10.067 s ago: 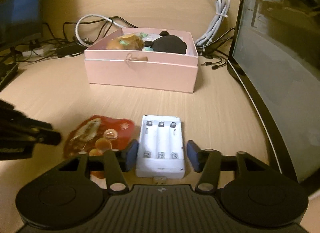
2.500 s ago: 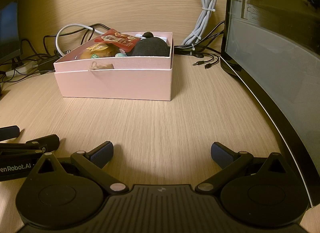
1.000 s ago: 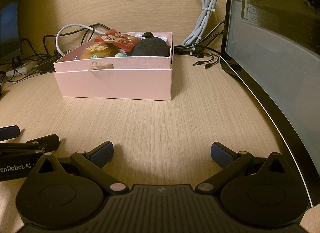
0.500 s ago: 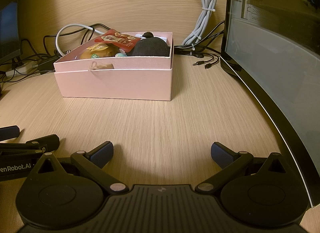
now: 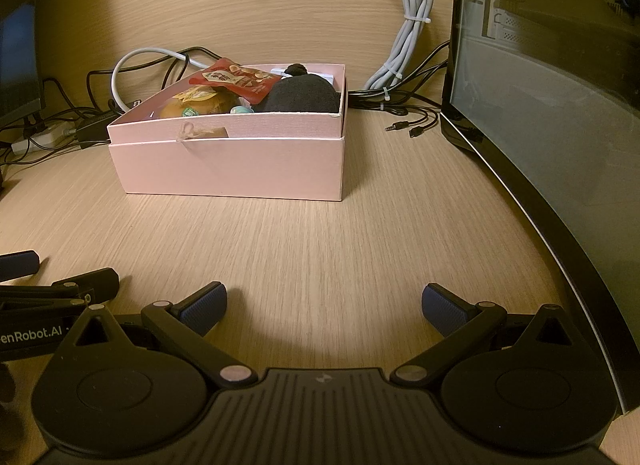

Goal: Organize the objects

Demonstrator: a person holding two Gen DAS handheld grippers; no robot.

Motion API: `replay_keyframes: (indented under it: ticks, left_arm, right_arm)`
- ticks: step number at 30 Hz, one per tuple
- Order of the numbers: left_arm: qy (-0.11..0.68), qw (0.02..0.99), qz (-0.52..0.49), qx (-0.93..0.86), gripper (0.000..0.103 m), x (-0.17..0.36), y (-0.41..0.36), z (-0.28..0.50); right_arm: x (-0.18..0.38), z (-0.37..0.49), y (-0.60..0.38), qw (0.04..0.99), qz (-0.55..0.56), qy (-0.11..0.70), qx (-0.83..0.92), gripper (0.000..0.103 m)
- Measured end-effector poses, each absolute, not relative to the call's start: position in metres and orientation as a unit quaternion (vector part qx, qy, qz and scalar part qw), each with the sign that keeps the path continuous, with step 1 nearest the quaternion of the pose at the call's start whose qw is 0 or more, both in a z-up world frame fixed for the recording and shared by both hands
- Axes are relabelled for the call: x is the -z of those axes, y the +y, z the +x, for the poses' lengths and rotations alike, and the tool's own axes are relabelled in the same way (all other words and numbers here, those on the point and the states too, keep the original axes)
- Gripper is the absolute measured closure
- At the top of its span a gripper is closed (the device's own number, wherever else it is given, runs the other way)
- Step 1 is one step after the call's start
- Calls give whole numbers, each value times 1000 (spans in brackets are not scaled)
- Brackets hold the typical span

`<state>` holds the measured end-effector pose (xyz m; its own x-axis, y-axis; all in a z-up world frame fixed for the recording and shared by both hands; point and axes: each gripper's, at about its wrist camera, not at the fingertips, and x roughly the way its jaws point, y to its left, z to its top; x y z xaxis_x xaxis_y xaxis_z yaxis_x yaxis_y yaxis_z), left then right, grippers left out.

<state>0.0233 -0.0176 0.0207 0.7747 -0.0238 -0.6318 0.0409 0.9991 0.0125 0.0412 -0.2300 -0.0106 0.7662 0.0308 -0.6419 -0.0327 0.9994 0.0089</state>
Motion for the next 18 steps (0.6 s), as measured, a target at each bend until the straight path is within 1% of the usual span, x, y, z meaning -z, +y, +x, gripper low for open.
replay_keyframes:
  ticks: [18]
  left_arm:
    - [335,942,14,21,5,-20,-18,25]
  right_arm:
    - [10,41,-230,940,-1,342,-17,0]
